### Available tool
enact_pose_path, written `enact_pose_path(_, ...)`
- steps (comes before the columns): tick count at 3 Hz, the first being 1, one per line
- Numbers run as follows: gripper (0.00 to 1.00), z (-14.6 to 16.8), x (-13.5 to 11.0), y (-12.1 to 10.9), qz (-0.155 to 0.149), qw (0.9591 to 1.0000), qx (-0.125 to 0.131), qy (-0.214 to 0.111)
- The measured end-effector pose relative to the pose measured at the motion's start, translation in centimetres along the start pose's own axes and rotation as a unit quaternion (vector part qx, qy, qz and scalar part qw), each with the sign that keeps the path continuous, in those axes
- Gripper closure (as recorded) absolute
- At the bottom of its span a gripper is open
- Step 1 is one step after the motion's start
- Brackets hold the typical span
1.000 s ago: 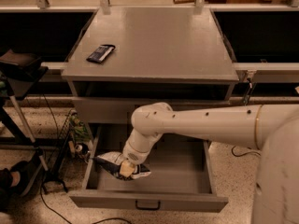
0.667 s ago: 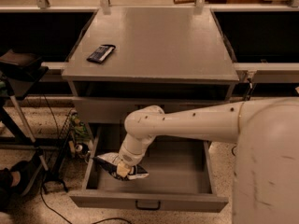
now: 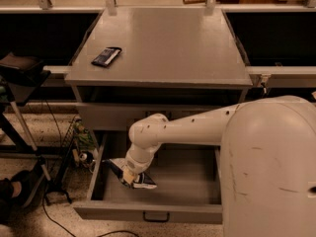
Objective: Place blue chip bag into middle drawer
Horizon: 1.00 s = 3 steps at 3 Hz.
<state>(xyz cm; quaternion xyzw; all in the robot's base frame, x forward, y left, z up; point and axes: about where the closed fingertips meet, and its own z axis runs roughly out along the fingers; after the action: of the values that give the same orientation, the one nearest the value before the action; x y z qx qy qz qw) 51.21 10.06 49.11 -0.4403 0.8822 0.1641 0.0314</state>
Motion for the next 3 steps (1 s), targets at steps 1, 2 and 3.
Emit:
enact_pose_path(1, 0.35, 0.1, 0.0, -1.5, 0.041, 0.9991, 0.005, -0.008)
enact_pose_path(2, 0.11, -0.1, 0.0, -2.4, 0.065, 0.9978, 0.006, -0.014)
enact_pose_path(3, 0.00, -0.5, -0.1, -2.9, 0.082, 0.9963, 0.002, -0.023)
